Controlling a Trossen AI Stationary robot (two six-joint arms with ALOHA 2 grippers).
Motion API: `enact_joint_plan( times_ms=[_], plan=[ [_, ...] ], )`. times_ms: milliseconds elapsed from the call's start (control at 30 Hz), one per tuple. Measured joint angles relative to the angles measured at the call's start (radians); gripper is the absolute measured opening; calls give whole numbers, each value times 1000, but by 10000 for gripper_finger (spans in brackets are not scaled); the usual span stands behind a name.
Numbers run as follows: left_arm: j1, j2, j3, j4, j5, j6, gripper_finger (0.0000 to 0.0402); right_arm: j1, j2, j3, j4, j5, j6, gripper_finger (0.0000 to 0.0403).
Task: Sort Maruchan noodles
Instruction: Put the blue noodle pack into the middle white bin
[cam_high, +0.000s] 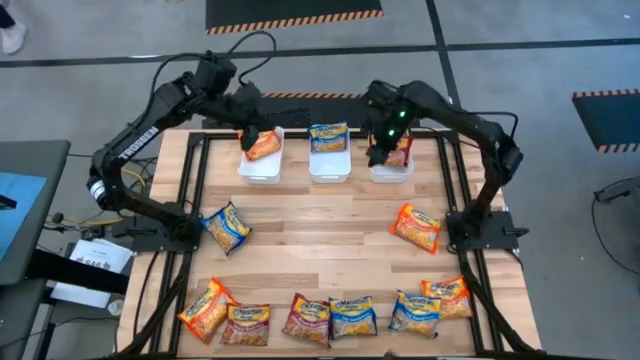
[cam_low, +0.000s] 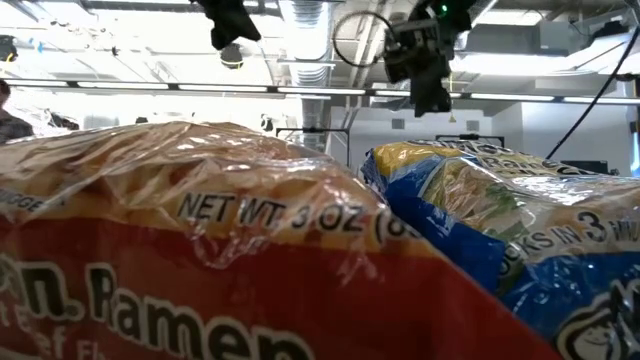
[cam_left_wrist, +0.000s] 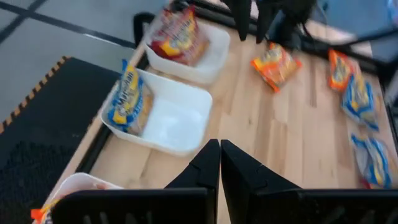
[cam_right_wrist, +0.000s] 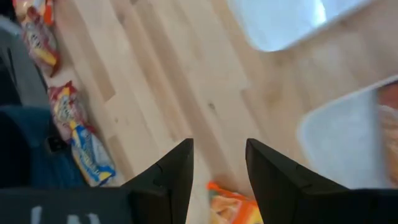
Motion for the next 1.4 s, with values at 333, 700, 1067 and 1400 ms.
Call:
enact_joint_plan(
  times_ms=[333,700,1067,1400],
  plan=[
    [-68,-17,39,-299,277,117,0,295,-8,-1,0,4,35,171],
    [-92,-228,-300,-119,295,-58,0,406,-8,-2,17,113,122,171],
    [-186,-391,-513,238,163,-372,0,448,-34,-227,42,-49,73,171],
    [-304,-350,-526,293,206,-477,0,608,-39,-323,114,-74,128,171]
  ],
)
